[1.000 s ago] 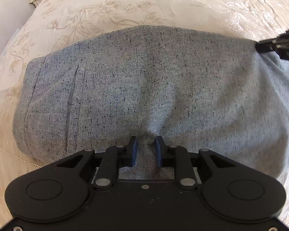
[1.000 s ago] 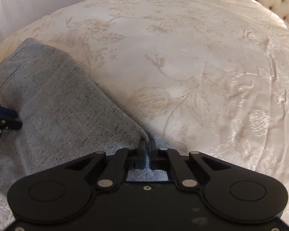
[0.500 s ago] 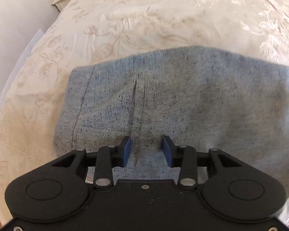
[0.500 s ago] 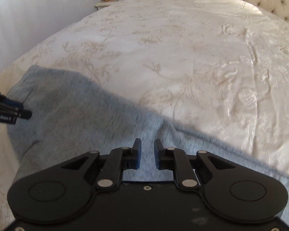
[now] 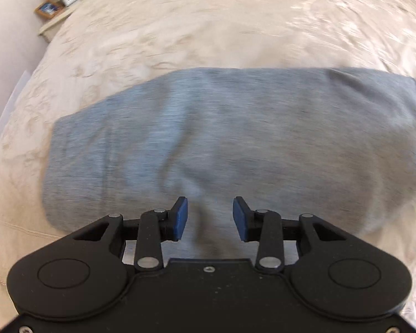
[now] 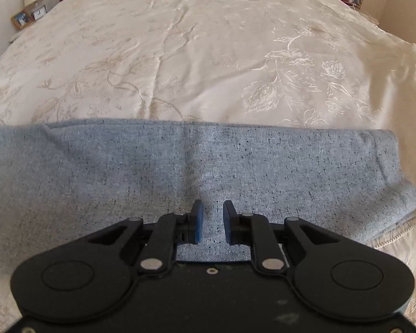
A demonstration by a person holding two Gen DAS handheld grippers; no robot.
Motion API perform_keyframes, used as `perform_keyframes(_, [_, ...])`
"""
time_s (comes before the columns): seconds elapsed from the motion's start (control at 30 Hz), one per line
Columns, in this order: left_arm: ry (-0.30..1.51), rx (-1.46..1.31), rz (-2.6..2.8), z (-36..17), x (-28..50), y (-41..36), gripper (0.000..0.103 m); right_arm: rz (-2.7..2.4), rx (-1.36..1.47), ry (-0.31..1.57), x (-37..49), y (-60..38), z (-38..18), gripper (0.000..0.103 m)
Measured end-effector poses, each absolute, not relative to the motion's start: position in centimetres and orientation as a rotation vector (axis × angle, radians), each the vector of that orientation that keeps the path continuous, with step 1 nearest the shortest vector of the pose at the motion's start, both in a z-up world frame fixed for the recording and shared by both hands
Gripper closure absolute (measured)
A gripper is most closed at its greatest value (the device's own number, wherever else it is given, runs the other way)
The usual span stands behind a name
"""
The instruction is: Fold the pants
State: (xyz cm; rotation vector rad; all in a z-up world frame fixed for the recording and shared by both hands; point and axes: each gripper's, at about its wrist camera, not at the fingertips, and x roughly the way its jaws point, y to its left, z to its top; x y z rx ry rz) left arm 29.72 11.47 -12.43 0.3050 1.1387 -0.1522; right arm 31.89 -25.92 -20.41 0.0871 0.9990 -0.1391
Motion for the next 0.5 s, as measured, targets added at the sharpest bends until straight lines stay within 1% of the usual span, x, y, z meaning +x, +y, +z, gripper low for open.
perform_keyframes(0.1, [1.193,0.370,-0.186,-14.4,29.1,8.7,0.054,-0.063,0.135,1.008,33.9,-25.1,-20.5,0.085])
perform_keyframes(0.23, [1.233,0.508,-0.112,-17.3,28.0,7.3,0.053,-0.005,0.142,1.042,37.9,-23.4,-22.5,0.085])
perform_keyframes(0.33, [1.245,0.526,-0.084,-17.0,27.2,7.1,0.053,0.001,0.129,1.067,40.9,-23.1,-24.1,0.085])
perform_keyframes(0.5, [1.268,0.482,-0.013,-15.2,26.2,7.4,0.051,-0.024,0.187,0.990,41.5,-26.3,-21.4,0.085])
